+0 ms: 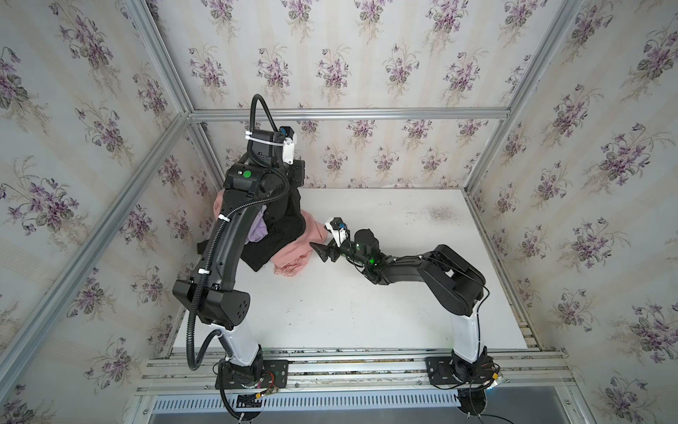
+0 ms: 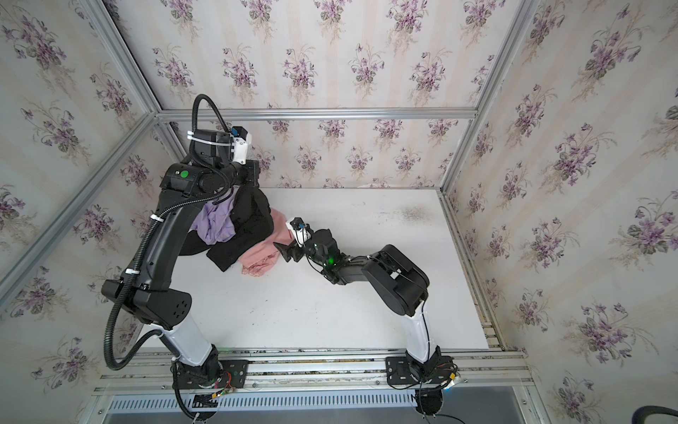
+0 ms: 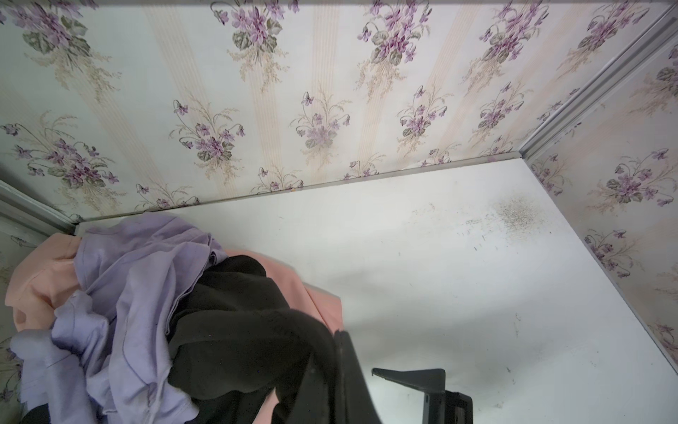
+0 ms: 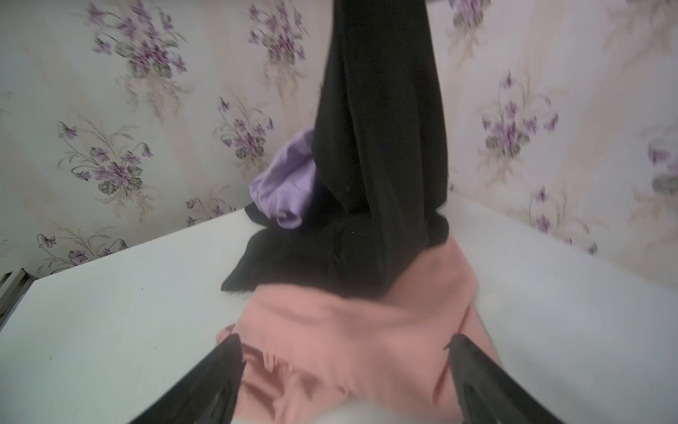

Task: Pick out a specific cloth from the pile
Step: 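Grasp the hanging black cloth with the right gripper below the left gripper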

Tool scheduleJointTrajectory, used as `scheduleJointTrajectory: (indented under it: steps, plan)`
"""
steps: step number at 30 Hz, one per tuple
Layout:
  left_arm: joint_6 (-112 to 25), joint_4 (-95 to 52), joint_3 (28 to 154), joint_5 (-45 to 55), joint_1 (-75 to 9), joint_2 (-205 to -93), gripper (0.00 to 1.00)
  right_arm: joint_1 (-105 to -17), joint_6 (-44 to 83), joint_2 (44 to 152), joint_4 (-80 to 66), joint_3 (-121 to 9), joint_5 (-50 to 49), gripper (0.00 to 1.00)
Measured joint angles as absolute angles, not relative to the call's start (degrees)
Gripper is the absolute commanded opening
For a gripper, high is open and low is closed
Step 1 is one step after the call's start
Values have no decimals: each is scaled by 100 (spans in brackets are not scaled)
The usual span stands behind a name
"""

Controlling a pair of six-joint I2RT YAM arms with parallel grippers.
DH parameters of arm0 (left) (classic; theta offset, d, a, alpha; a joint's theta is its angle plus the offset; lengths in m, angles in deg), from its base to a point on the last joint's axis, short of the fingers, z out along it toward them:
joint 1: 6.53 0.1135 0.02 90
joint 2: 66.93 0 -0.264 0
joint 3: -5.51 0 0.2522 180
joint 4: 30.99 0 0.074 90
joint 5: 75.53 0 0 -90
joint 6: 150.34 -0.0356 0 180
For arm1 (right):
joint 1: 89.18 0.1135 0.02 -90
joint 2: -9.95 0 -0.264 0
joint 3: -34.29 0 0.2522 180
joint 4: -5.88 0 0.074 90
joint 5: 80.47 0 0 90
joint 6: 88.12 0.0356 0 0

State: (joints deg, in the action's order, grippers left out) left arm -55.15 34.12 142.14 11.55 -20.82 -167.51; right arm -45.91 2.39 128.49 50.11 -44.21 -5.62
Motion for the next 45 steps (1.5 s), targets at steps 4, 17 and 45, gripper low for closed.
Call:
scheduleJointTrajectory:
  steps: [4, 17, 45]
  plan:
    - [-5515, 3410, 13994, 1066, -2084, -16709, 0, -4595, -113, 13459, 5304, -5384, -637, 85]
    - [-5430, 3403, 13847, 902, -2082, -16644, 0, -4528, 484, 15166, 4640, -7915, -464, 84]
    - [-5240, 3329, 13858, 838, -1806, -16528, 0, -4348, 1129, 15977, 3617, -9476, -90, 0]
